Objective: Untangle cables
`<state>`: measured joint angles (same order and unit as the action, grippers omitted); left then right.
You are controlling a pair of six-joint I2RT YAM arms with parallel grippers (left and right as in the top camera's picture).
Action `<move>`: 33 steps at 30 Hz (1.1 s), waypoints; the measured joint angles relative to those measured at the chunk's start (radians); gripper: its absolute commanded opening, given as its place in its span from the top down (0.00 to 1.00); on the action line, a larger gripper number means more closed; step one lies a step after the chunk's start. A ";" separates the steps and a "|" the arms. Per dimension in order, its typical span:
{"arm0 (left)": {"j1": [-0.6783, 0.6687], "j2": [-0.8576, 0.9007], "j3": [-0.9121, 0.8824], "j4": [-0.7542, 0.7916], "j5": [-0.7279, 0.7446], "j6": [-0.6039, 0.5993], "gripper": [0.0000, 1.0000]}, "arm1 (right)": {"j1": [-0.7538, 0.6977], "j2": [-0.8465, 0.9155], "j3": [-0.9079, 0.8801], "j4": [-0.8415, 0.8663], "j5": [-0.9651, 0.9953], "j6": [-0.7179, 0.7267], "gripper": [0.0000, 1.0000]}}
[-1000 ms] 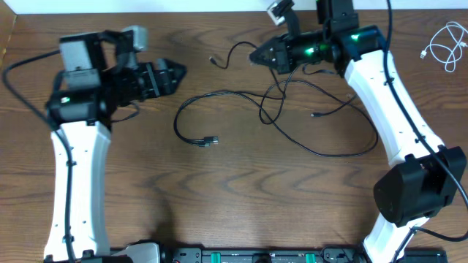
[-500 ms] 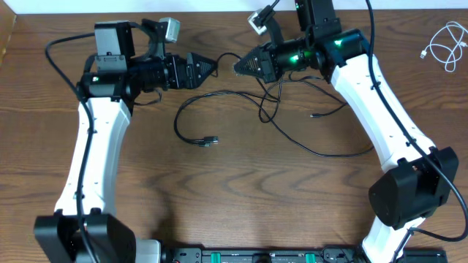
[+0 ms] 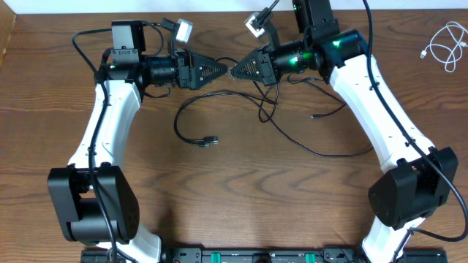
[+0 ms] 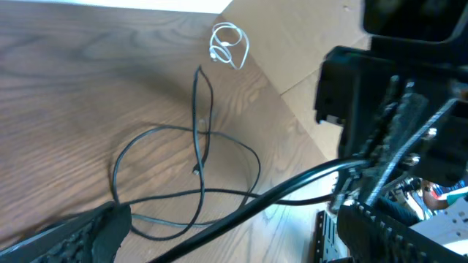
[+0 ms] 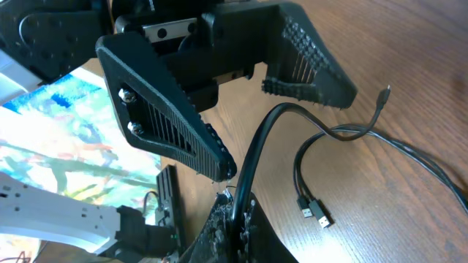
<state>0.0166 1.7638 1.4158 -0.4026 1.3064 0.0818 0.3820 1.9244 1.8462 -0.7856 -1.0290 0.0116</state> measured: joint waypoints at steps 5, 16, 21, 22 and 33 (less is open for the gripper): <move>0.000 0.000 0.000 0.027 0.014 0.003 0.44 | 0.000 0.000 0.000 -0.003 -0.018 0.000 0.99; -0.012 0.000 0.000 -0.020 0.024 0.011 0.65 | 0.000 0.000 0.000 0.021 -0.032 0.000 0.99; -0.014 0.000 0.000 -0.025 0.023 0.017 0.93 | 0.000 0.000 0.000 0.031 -0.032 0.000 0.99; -0.015 0.000 0.000 -0.024 0.022 0.016 0.93 | 0.000 0.000 0.000 0.033 -0.031 0.000 0.98; -0.019 -0.043 0.016 0.014 -0.328 -0.246 0.93 | -0.040 0.000 0.000 0.035 0.169 0.092 0.45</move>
<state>-0.0021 1.7203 1.4322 -0.3882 0.9783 -0.1646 0.3424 1.9244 1.8462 -0.7502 -0.8597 0.1040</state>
